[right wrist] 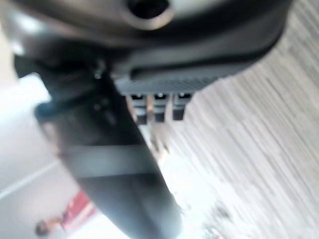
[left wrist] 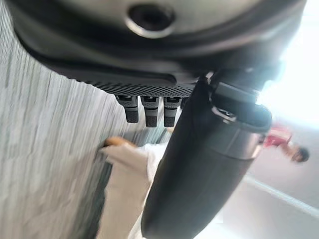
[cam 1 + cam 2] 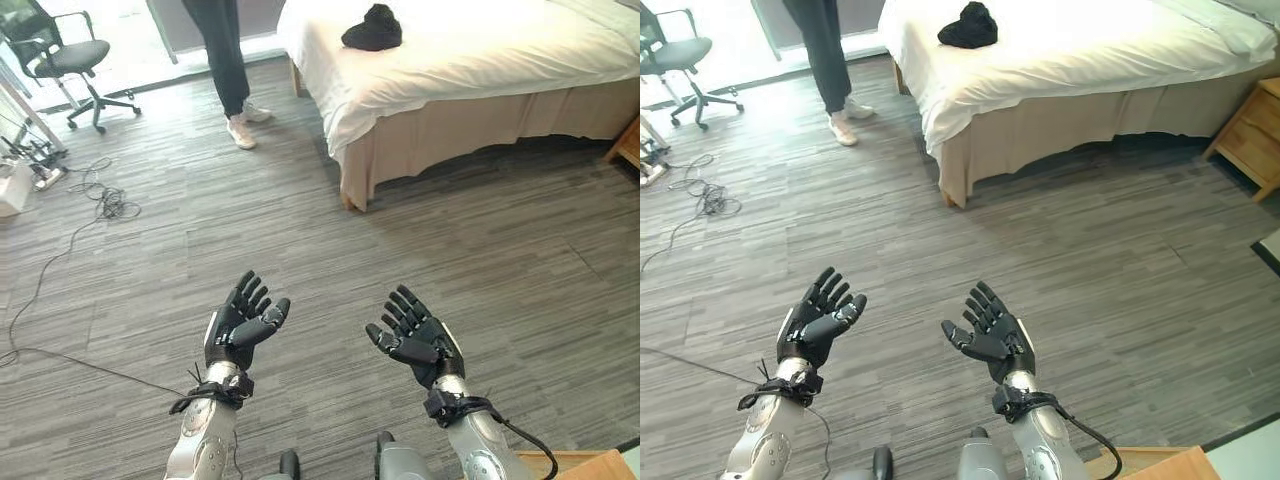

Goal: Pick up bed clothes into laundry basket.

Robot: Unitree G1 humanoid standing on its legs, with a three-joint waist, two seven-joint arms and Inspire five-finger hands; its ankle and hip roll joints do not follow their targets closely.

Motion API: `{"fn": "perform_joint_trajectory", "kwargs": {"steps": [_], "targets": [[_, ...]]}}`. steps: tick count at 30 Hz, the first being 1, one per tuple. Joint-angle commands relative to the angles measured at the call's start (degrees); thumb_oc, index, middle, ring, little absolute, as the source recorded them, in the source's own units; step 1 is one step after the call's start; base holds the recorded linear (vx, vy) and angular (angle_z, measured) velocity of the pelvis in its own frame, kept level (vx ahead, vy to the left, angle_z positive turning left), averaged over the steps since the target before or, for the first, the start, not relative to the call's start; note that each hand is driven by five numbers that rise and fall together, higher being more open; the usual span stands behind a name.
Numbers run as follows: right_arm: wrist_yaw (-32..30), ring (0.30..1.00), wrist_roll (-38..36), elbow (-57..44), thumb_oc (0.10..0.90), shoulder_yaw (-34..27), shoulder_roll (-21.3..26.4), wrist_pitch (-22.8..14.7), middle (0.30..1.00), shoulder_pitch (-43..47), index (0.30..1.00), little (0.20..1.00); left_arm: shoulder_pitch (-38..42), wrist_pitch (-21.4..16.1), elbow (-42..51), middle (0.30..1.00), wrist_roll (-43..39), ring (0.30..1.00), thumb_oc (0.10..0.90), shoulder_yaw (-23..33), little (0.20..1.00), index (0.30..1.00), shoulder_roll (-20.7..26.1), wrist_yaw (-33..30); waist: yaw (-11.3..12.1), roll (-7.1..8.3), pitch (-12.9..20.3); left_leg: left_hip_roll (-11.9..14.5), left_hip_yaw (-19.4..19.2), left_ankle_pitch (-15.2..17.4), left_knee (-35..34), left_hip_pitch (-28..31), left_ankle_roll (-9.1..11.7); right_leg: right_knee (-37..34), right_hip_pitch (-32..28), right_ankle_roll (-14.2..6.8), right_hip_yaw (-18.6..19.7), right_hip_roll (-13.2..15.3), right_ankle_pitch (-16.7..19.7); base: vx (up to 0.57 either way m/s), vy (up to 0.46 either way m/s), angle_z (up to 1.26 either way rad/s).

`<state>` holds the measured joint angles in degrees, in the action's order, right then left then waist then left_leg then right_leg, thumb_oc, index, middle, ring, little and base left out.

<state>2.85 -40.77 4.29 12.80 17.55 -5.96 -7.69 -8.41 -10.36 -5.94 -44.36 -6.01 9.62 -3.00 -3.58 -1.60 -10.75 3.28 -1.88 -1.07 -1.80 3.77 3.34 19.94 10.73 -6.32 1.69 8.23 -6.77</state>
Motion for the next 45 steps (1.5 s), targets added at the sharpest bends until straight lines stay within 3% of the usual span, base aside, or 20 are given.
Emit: {"fn": "perform_joint_trajectory", "kwargs": {"steps": [1,7,13,22,23,24,26,27,28,32,33,35,37,39,40,41,43,45], "targets": [[1.09,0.900,1.62,-4.81,0.800,-1.57,-0.43,-4.20,0.900,4.38,0.900,0.900,1.32,-5.37,6.24,0.900,-2.42,0.900,0.800,0.59,0.900,0.900,1.28,2.49,0.24,4.69,5.63,-1.14,1.83,5.91,1.69,0.57,-1.30,-16.15,-9.71,-3.61,-0.61,2.08,5.39,0.07,-0.090,-0.09],[2.20,0.900,-0.18,-3.94,0.800,-2.08,-1.31,-4.28,0.900,2.27,0.900,0.900,2.41,-5.37,7.60,0.900,2.28,0.900,0.800,0.37,0.900,0.900,4.55,3.35,-0.47,4.81,6.48,-0.24,1.89,5.83,1.72,0.86,-0.56,-18.09,-10.79,-3.18,-1.15,1.62,5.32,0.00,-0.017,0.00],[2.09,0.900,-0.72,-4.19,0.800,-2.40,-1.50,-4.19,0.900,0.25,0.900,0.900,2.20,-6.10,6.13,0.900,0.58,0.900,0.800,1.83,0.900,0.900,2.96,1.57,-0.50,5.14,6.66,0.62,1.04,5.67,1.48,1.64,0.25,-19.40,-12.58,-2.99,-2.04,1.47,5.25,0.00,-0.017,-0.02],[1.69,0.900,2.31,-6.68,0.800,-1.02,-0.60,-4.40,0.900,1.32,0.900,0.900,2.30,-5.90,6.24,0.900,0.72,0.900,0.800,0.95,0.900,0.900,3.01,1.58,-0.82,4.54,5.15,-0.91,1.63,6.20,2.26,1.00,-0.62,-18.56,-11.58,-4.05,-0.05,2.74,6.01,0.02,0.032,0.00],[-4.88,0.900,9.22,-2.83,0.800,-18.48,3.25,-6.75,0.900,-2.84,0.900,0.900,-2.32,-7.03,9.60,0.900,3.49,0.900,0.800,12.33,0.900,0.900,5.37,1.47,2.69,5.59,-0.99,3.25,0.06,3.12,24.43,-11.54,4.88,-17.97,-13.60,0.14,-9.30,1.80,0.60,-0.07,0.014,-0.03],[-5.34,0.900,9.12,-2.69,0.800,-18.57,2.54,-6.87,0.900,-2.92,0.900,0.900,-1.88,-6.96,8.86,0.900,2.76,0.900,0.800,12.27,0.900,0.900,4.89,1.10,1.96,5.31,-0.34,2.78,-1.28,3.95,23.71,-9.68,4.43,-18.06,-12.92,0.25,-9.95,1.18,1.04,-0.12,0.035,-0.03],[-6.49,0.900,7.70,-3.91,0.800,-19.40,0.42,-7.75,0.900,-2.66,0.900,0.900,-1.01,-7.12,7.79,0.900,2.66,0.900,0.800,12.56,0.900,0.900,4.63,-0.25,0.21,3.22,1.67,2.97,-4.06,7.32,14.23,-3.70,3.00,-18.31,-12.35,-0.60,-11.70,-0.09,1.23,-0.10,0.093,0.03],[-7.31,0.900,6.64,-4.02,0.800,-20.11,-0.72,-8.56,0.900,-2.68,0.900,0.900,-0.68,-7.18,7.59,0.900,3.38,0.900,0.800,12.21,0.900,0.900,4.83,-0.89,-0.08,1.90,2.57,3.44,-5.32,5.67,7.11,-2.06,2.77,-18.53,-12.38,-1.04,-13.02,-0.40,1.39,-0.08,0.158,0.24],[-8.02,0.900,5.87,-3.65,0.800,-20.08,-1.39,-9.45,0.900,-1.81,0.900,0.900,-0.15,-7.16,7.11,0.900,3.45,0.900,0.800,11.54,0.900,0.900,5.18,-1.16,-0.39,1.10,3.05,3.18,-5.03,4.92,4.22,-1.82,2.61,-17.81,-11.54,-1.39,-14.09,0.09,1.72,-0.09,0.183,0.46],[-11.43,0.900,8.47,-3.45,0.800,-18.73,-0.33,-9.05,0.900,2.76,0.900,0.900,0.55,-7.22,9.55,0.900,4.16,0.900,0.800,12.48,0.900,0.900,6.78,-1.93,-0.42,0.46,2.19,0.60,-2.54,5.35,3.67,-2.33,1.46,-15.13,-9.88,-2.65,-14.73,3.49,2.89,-0.07,0.178,0.53],[-11.27,0.900,8.50,-3.66,0.800,-18.66,0.01,-8.87,0.900,3.75,0.900,0.900,0.05,-7.40,9.30,0.900,4.07,0.900,0.800,13.19,0.900,0.900,6.98,-1.91,-0.13,0.38,1.60,-0.14,-2.23,6.02,4.27,-2.50,0.69,-12.86,-9.13,-2.85,-14.26,4.94,2.97,0.01,0.247,0.23],[-10.02,0.900,8.69,-3.84,0.800,-18.79,0.32,-8.12,0.900,3.94,0.900,0.900,-1.22,-6.78,6.92,0.900,4.88,0.900,0.800,14.22,0.900,0.900,6.73,-1.90,0.26,0.32,-0.05,-2.50,-1.13,7.69,5.64,-1.56,-1.73,-1.87,-5.91,-2.78,-11.56,7.84,3.55,0.05,0.321,0.26],[-9.75,0.900,8.34,-4.31,0.800,-18.78,-0.19,-7.94,0.900,3.62,0.900,0.900,-1.82,-6.34,5.44,0.900,6.05,0.900,0.800,14.01,0.900,0.900,5.98,-2.73,0.12,0.15,-1.23,-4.16,0.07,8.17,5.48,0.19,-3.70,8.28,-2.74,-1.91,-9.10,9.47,9.00,0.10,0.277,0.39],[-9.69,0.900,5.64,-4.34,0.800,-18.96,-2.30,-9.08,0.900,2.94,0.900,0.900,-1.46,-6.33,5.44,0.900,3.28,0.900,0.800,13.21,0.900,0.900,4.88,-3.05,-0.94,-0.79,-2.33,-3.85,2.17,8.34,4.40,1.93,-4.44,15.78,1.30,-1.58,-6.50,7.66,9.34,0.16,0.142,0.29],[-9.34,0.900,4.32,-3.75,0.800,-19.23,-3.08,-9.45,0.900,2.05,0.900,0.900,-0.79,-6.29,6.02,0.900,2.71,0.900,0.800,12.43,0.900,0.900,5.05,-2.16,-2.14,-0.74,-2.96,-3.71,3.28,9.07,3.95,3.17,-4.29,16.26,4.39,-1.79,-4.86,5.00,7.65,0.25,0.057,0.29],[-9.30,0.900,4.08,-3.49,0.800,-19.62,-3.17,-9.27,0.900,1.07,0.900,0.900,-0.06,-6.30,6.15,0.900,3.58,0.900,0.800,12.22,0.900,0.900,5.59,-1.44,-2.84,-0.78,-2.92,-3.61,3.86,9.51,3.36,3.96,-3.92,13.14,6.88,-2.02,-5.23,4.62,7.88,0.32,0.006,0.27],[-9.81,0.900,3.31,-2.97,0.800,-20.66,-3.40,-9.65,0.900,0.04,0.900,0.900,1.36,-6.70,7.37,0.900,4.74,0.900,0.800,11.30,0.900,0.900,6.48,-1.08,-4.75,-1.09,-2.62,-2.93,5.19,11.70,2.27,6.85,-2.76,6.97,9.79,-2.43,-6.15,4.86,7.96,0.41,-0.063,0.29],[-9.98,0.900,2.78,-2.59,0.800,-21.04,-3.60,-10.22,0.900,-0.42,0.900,0.900,4.29,-7.57,6.95,0.900,4.87,0.900,0.800,10.38,0.900,0.900,7.40,-1.48,-7.34,-0.04,-2.53,-2.99,6.99,14.46,1.35,11.08,-1.24,-4.74,13.56,-4.23,-6.66,6.05,11.09,0.60,-0.149,0.55]]}}
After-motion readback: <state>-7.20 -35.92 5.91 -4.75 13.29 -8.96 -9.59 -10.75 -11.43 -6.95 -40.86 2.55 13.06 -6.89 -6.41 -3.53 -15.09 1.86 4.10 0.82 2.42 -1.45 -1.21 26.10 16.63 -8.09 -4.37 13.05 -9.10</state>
